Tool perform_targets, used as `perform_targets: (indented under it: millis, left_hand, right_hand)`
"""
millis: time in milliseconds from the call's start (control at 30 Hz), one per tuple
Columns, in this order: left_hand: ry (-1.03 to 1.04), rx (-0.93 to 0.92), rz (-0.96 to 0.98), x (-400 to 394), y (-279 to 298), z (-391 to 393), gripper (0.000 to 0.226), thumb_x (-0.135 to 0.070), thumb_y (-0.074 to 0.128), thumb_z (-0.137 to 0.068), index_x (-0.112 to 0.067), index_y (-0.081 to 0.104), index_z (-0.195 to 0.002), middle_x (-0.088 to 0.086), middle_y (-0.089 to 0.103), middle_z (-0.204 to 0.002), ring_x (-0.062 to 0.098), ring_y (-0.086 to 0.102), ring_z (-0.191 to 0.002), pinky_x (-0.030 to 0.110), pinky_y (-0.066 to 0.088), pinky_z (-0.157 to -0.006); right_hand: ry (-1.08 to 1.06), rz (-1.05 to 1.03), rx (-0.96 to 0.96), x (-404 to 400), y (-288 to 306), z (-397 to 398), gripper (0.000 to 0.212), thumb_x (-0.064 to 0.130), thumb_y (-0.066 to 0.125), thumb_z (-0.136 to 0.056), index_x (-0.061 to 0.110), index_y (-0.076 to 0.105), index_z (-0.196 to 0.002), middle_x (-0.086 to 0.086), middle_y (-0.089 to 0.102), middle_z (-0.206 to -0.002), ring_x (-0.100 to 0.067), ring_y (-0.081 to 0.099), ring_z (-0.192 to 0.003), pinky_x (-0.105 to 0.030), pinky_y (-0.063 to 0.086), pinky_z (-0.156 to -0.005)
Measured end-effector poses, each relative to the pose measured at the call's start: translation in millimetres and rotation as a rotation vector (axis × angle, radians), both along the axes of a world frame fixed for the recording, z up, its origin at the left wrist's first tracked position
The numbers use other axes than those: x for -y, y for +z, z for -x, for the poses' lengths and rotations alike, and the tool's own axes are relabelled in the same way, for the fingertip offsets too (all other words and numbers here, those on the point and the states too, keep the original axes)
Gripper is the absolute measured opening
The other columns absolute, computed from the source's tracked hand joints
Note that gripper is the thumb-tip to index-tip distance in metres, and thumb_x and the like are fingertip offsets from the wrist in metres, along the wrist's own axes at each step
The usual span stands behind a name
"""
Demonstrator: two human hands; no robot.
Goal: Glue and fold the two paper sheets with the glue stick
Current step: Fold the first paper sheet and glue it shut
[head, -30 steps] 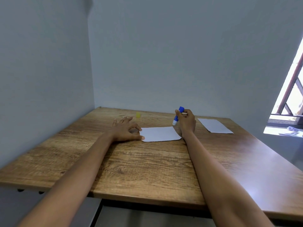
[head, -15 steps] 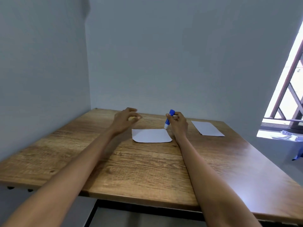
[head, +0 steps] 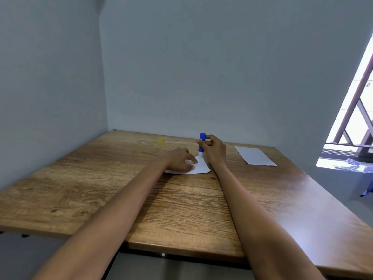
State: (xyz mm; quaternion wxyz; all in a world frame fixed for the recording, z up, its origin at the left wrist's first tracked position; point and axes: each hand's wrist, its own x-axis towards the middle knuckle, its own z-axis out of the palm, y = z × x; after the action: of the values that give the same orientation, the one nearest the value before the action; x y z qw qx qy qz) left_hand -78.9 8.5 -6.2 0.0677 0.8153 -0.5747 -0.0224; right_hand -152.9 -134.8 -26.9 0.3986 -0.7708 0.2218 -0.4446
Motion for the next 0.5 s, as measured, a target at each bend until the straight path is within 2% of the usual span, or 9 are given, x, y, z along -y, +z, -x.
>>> perform_targets:
  millis: [100,233,500]
  left_hand:
    - [0.003,0.013,0.0,-0.7,-2.2,-0.1,0.042,-0.039,0.046,-0.095,-0.033,0.046,-0.137,0.006,0.043,-0.137,0.021,0.039,-0.127,0.036,0.035,-0.092]
    - [0.011,0.01,0.026,-2.8,-4.5,1.2,0.042,-0.04,0.046,-0.094,-0.033,0.048,-0.136,0.007,0.044,-0.137,0.021,0.04,-0.126,0.043,0.039,-0.101]
    - [0.023,-0.036,0.083,-2.0,-8.2,-0.1,0.041,-0.042,0.049,-0.093,-0.03,0.052,-0.132,0.006,0.047,-0.136,0.02,0.044,-0.123,0.033,0.037,-0.089]
  right_hand:
    - [-0.013,0.022,-0.026,0.0,-0.6,-0.2,0.03,0.036,0.072,-0.08,0.016,0.068,-0.101,0.007,0.063,-0.074,-0.006,0.057,-0.067,-0.017,0.038,-0.058]
    - [-0.04,0.031,-0.032,-1.4,0.3,1.9,0.032,0.037,0.072,-0.08,0.014,0.069,-0.102,0.006,0.064,-0.076,0.001,0.055,-0.064,-0.015,0.036,-0.056]
    - [-0.04,0.053,-0.053,-7.8,0.1,11.7,0.03,0.039,0.072,-0.079,0.018,0.068,-0.1,0.018,0.058,-0.063,0.003,0.055,-0.059,-0.015,0.036,-0.054]
